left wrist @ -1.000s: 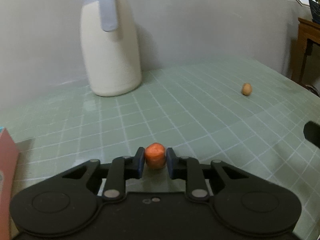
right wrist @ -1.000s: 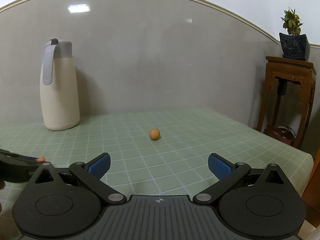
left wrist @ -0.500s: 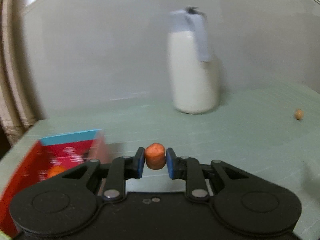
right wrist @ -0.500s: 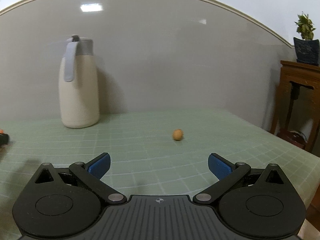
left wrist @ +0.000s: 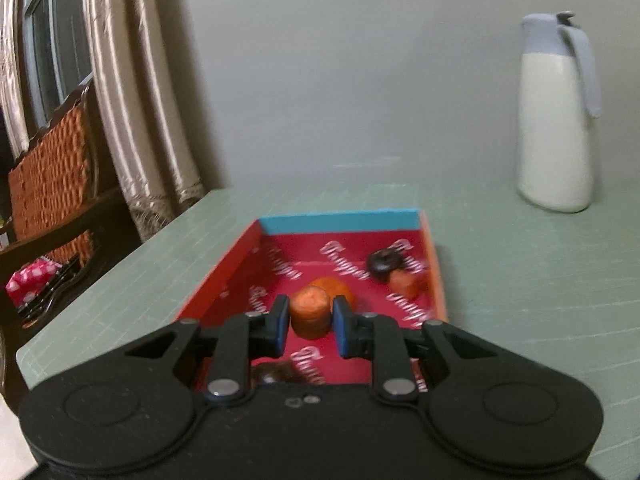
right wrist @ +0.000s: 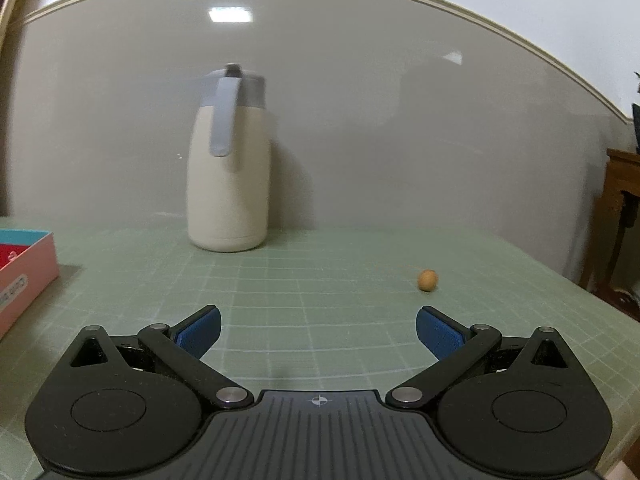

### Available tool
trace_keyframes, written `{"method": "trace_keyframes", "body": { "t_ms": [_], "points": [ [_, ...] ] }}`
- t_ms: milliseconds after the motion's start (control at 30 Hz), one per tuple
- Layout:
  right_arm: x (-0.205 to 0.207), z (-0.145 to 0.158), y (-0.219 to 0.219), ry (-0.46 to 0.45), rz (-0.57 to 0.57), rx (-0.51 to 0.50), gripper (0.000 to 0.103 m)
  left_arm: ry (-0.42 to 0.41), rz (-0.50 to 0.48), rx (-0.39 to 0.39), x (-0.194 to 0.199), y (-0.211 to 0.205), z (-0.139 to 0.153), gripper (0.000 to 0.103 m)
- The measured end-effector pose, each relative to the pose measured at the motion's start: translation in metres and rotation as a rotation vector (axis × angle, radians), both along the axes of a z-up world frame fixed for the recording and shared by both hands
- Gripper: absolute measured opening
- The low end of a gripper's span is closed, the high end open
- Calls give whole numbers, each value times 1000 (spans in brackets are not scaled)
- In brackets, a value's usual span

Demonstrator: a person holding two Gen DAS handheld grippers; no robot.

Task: Organize fruits
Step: 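Carry the carrot piece over the box and open the left gripper, then grasp the tan round nut with the right gripper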

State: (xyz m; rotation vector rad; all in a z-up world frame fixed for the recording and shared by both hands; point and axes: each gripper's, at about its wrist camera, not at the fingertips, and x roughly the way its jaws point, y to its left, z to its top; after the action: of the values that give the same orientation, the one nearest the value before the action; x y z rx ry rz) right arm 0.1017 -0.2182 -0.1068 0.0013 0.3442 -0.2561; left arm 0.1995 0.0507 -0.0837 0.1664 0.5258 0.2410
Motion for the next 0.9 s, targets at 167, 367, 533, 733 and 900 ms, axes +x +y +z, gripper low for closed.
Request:
{"method": "trace_keyframes", "body": {
  "t_ms": [167,367,533,733,900],
  "points": [
    [6,-3,11,-4,24,-21,103,8,23,-27,-4,18,-1,26],
    [20,-4,-7,16,10,-12,103,-79,61,-1,-33,23,10,87],
    [45,-3,-43,54,-35,74,103,-103,79,0,-43,24,14,91],
    [84,2,-87,87,-65,104,102,-113,116,6,-46,26,8,93],
    [113,-3,-121,123,-107,136,91,-109,146,18,-41,27,4,94]
  ]
}}
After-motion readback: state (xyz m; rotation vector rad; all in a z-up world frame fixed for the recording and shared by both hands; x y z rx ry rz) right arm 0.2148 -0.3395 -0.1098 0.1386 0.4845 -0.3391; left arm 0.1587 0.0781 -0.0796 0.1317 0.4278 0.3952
